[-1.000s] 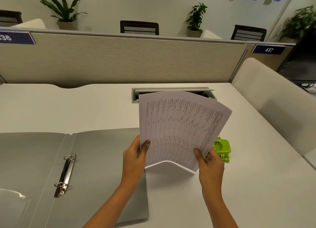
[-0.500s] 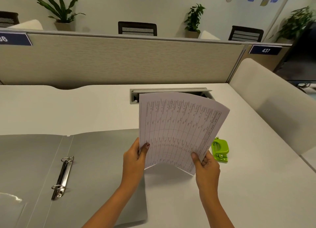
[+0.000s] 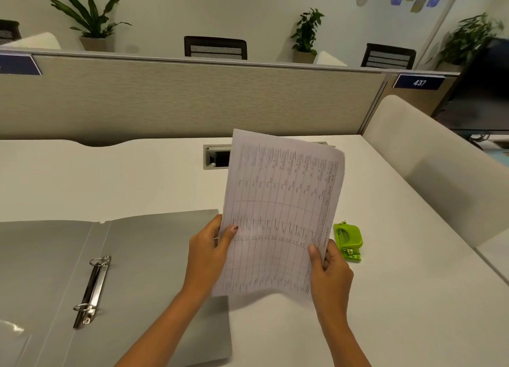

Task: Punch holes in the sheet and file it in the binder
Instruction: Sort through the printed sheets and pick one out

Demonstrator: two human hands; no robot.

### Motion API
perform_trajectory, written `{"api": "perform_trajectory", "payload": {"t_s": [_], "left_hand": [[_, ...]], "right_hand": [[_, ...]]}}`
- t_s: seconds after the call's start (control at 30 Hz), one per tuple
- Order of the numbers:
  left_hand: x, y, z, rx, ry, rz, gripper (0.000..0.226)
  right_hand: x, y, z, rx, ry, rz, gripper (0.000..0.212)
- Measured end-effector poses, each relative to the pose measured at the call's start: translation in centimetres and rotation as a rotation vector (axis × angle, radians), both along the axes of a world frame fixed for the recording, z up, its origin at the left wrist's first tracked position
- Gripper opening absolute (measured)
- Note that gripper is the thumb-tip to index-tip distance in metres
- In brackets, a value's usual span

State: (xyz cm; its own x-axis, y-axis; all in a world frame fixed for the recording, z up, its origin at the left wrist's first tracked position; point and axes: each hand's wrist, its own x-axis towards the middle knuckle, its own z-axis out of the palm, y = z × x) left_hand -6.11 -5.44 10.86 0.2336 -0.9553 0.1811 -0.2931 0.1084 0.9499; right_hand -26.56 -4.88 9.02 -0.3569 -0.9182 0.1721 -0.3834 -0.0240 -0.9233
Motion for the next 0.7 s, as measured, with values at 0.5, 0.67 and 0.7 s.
{"api": "perform_trajectory", "payload": {"t_s": [0.5,0.67,0.7], "left_hand": [[0.5,-0.4,-0.5,0.376,0.566,-0.047,0.023],[0.7,-0.3,-0.5,0.452,0.53,-0.147,0.024],[0.6,-0.4,-0.5,0.43,0.489,-0.151,0.024]], "right_hand": [[-0.6,-0.9,-0.4,0.13,-0.156,0.023,0.01],[-1.0,-1.1,-0.4,0.138,-0.176,0.024,0.013],[-1.1,-1.1,-0.4,0.133,-0.168,0.029,0.014]]}}
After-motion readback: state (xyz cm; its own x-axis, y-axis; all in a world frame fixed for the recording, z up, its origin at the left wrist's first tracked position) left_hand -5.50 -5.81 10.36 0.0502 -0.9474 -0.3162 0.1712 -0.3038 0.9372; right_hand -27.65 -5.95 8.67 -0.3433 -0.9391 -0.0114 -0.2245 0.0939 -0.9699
